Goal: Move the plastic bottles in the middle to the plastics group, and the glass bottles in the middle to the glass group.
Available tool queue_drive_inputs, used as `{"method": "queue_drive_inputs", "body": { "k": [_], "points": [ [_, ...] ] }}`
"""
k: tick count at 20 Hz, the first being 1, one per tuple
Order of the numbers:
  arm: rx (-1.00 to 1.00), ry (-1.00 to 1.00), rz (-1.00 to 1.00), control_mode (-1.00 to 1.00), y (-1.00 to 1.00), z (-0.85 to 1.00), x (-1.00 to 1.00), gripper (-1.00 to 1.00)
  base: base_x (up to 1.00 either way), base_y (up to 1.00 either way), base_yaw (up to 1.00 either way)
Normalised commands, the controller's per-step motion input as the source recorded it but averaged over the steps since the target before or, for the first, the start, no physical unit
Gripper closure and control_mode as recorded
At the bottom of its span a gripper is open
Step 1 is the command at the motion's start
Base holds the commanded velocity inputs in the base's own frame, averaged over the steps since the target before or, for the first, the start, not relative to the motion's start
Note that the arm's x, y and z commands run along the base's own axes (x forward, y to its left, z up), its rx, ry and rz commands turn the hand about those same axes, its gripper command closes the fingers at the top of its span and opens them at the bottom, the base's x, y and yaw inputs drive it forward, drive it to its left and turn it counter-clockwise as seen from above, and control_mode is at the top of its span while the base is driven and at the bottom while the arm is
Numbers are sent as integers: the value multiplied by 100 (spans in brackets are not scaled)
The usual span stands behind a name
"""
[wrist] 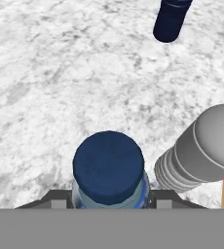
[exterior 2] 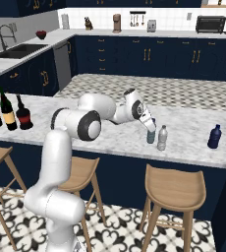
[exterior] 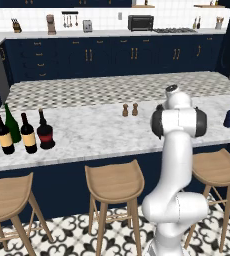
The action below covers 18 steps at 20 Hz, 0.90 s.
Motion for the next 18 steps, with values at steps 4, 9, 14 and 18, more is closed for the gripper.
{"method": "queue_drive_inputs", "body": {
  "k": [4, 9, 14, 18],
  "points": [
    [0, 2, 0, -100, 0, -37, 15, 100, 0, 0, 0],
    [0, 1, 0, -100, 0, -16, 1, 100, 0, 0, 0],
    [0, 0, 0, -100, 0, 0, -3, -100, 0, 0, 0],
    [-1, -1, 0, -100, 0, 6, 0, -100, 0, 0, 0]
  ]
}}
